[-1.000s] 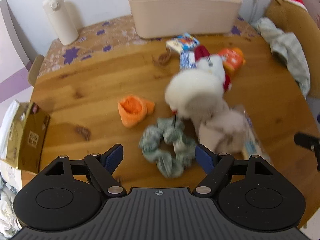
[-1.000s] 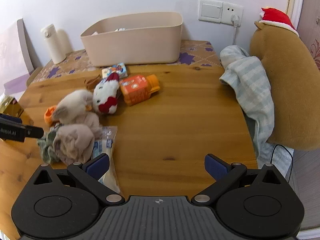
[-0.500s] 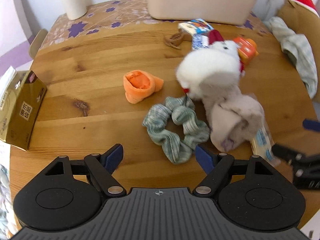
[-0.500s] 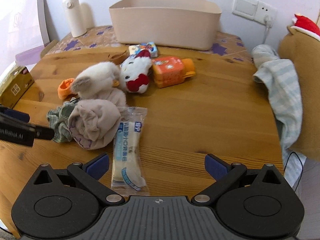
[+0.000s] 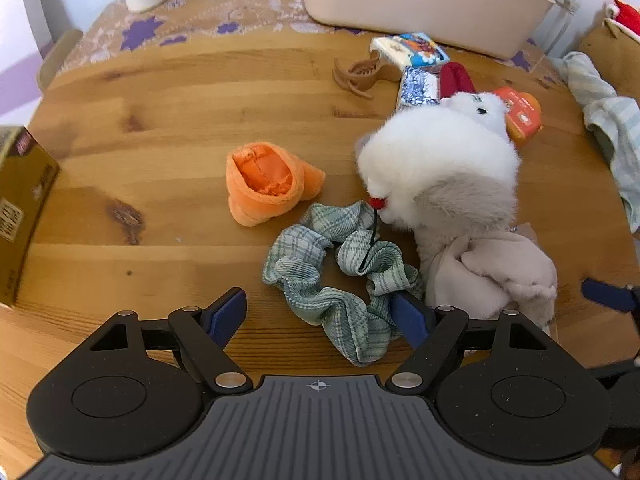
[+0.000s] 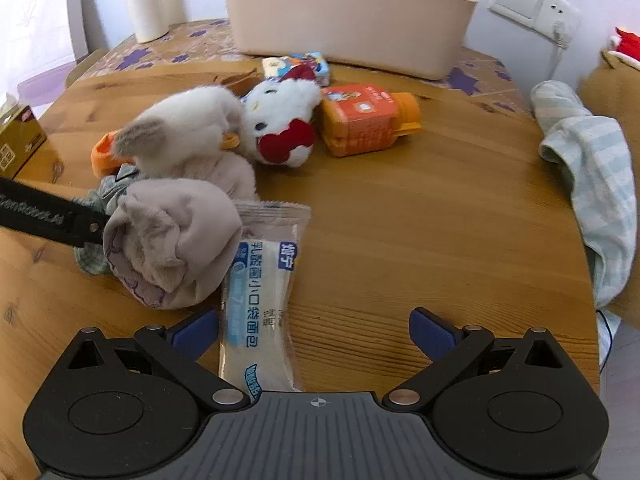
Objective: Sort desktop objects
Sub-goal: 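Grasp the green plaid scrunchie with left tool while right grasps the bread packet, then carry the scrunchie and bread packet over the cream bin with both tools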
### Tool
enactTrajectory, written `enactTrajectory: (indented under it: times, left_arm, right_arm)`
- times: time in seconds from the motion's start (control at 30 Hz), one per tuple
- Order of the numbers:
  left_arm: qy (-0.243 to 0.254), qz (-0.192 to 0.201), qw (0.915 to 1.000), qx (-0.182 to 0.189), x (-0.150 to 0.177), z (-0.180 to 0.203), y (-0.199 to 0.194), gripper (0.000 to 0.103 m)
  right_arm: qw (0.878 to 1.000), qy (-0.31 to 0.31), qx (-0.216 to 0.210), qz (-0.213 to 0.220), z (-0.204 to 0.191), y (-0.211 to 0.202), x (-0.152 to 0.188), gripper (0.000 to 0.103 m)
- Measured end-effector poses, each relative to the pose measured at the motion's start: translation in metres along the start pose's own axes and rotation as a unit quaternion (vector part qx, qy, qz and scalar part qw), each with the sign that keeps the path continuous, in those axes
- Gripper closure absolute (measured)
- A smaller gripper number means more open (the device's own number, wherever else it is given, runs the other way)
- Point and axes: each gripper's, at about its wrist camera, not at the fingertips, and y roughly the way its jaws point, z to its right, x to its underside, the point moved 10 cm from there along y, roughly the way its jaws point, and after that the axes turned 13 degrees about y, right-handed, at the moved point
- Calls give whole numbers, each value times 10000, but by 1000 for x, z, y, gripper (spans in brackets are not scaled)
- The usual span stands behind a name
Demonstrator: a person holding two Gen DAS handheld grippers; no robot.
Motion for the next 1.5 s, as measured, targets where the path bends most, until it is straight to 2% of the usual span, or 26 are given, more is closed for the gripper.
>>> enactTrajectory:
  times: [0.1, 0.17, 0.33, 0.4, 0.47, 0.5, 0.57, 0.6, 0.67, 0.7, 0.8, 0.87, 1.07, 1.5]
  left_arm:
    - [-99, -13, 9999, -14, -4, 0, 4, 22]
    - [-50, 32, 10000, -37, -7, 1, 5, 22]
    - [56, 62, 9999, -89, -11, 2, 8, 21]
    - [101, 120, 9998, -129, -14, 3, 8, 27]
    - [250, 212, 9994, -150, -16, 7, 6, 45]
    - [333, 229, 9991, -117, -18, 10, 5, 49]
    - [392, 196, 9990, -49, -19, 14, 4, 63]
    - [365, 171, 9992, -18, -19, 15, 4, 66]
    - [313, 131, 9994, 70, -20, 19, 4, 81]
    - [308, 116, 9994, 91, -19, 20, 3, 81]
    - [459, 111, 9989, -9, -17, 21, 1, 86]
    - [550, 126, 9984, -89, -16, 19, -1, 89]
    - [538, 42, 9982, -243, -9, 9, -7, 92]
    - [463, 438, 9974, -338, -5, -4, -43, 93]
  right_arm:
    - [10000, -75, -14, -24, -2, 3, 2, 1]
    - [9999, -143, 9, -24, -3, 4, 2, 6]
    - [9994, -343, -10, 14, -9, 4, 1, 11]
    - [9993, -371, -65, 24, -9, 4, -1, 14]
    - [9992, -367, -148, 27, -10, 4, -1, 21]
    - [9992, -358, -200, 27, -10, 4, -2, 23]
    - [9988, -404, -264, 62, -10, 2, -3, 35]
    - [9986, -425, -310, 76, -9, 1, -4, 39]
    - [9985, -428, -334, 90, -7, 1, -5, 50]
    - [9985, -413, -339, 94, -7, 0, -6, 53]
    - [9986, -381, -356, 98, -2, -1, -10, 73]
    - [9986, -339, -393, 66, 3, -1, -13, 74]
    - [9985, -210, -498, 58, 14, -6, -15, 76]
    - [9962, -111, -701, 499, 26, -44, -44, 76]
